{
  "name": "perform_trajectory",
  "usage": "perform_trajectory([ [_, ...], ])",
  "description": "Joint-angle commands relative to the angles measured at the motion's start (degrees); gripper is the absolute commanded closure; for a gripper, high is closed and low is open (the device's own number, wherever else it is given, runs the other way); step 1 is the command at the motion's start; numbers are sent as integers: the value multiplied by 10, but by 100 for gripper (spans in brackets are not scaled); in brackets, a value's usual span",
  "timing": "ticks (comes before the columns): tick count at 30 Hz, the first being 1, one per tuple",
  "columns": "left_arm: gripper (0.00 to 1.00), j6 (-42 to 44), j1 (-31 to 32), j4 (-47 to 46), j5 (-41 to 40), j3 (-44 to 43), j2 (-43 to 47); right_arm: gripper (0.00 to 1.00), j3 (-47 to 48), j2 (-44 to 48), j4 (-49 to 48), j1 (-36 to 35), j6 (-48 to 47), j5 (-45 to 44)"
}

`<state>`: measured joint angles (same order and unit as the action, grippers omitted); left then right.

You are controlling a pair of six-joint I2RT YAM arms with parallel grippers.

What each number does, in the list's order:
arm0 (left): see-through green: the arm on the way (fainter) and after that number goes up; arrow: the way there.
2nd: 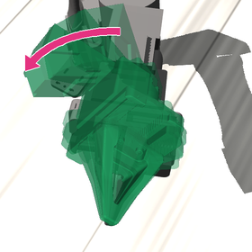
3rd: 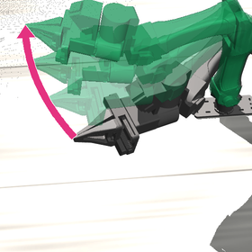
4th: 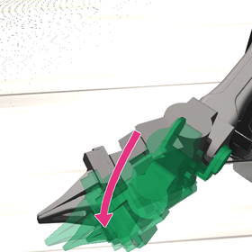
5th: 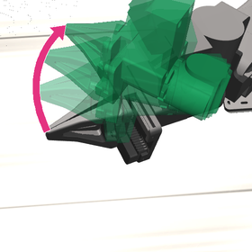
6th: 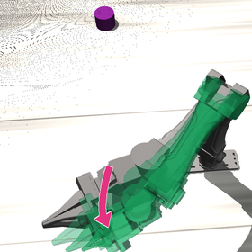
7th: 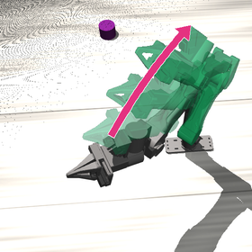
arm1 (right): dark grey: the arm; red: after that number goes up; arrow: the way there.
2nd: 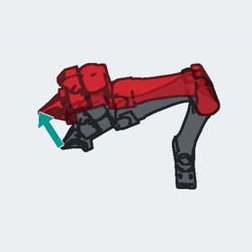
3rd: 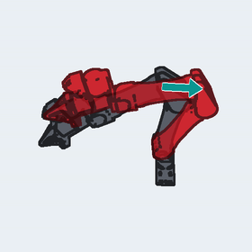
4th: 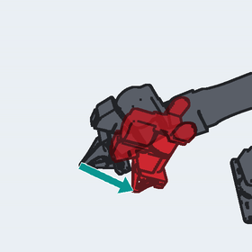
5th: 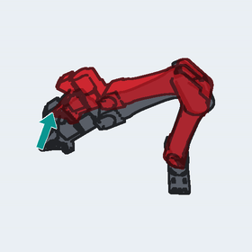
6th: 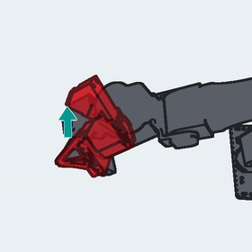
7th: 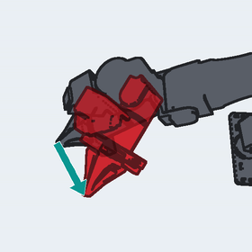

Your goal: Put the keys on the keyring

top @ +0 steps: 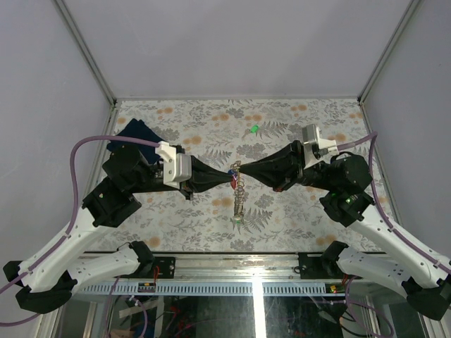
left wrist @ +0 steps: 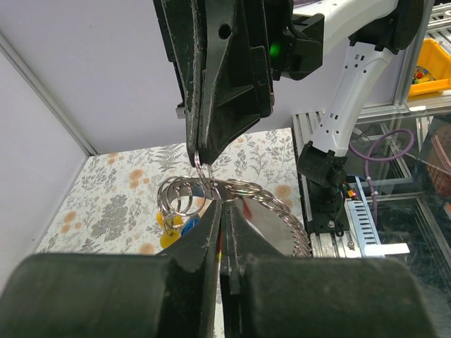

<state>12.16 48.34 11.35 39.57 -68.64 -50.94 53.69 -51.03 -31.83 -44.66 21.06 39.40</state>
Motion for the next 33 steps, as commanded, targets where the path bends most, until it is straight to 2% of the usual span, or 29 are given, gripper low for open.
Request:
perform_trajectory([
  [1, 100, -8, 3, -34, -6, 8, 7, 100, 15, 8, -15, 1, -17, -54],
  [8, 99, 0, 3, -24, -23, 5, 7, 100, 59, -6, 101, 1, -56, -48],
  [15, 97, 12, 3, -7, -45, -3, 2, 100, 63, 3, 125, 1, -73, -32],
  [16, 95, 13, 3, -4, -48, -3, 2, 100, 63, 4, 125, 1, -74, -29],
  [19, 80, 16, 3, 0, -50, -5, 4, 100, 61, 12, 128, 1, -81, -26],
  [21, 75, 14, 3, -1, -48, -4, 4, 100, 59, 19, 130, 1, -87, -31],
  [29, 73, -31, 3, -55, -69, 29, 21, 100, 63, 38, 175, 1, -123, -44],
  [33, 67, -42, 3, -67, -75, 37, 23, 100, 68, 42, 192, 0, -144, -15],
])
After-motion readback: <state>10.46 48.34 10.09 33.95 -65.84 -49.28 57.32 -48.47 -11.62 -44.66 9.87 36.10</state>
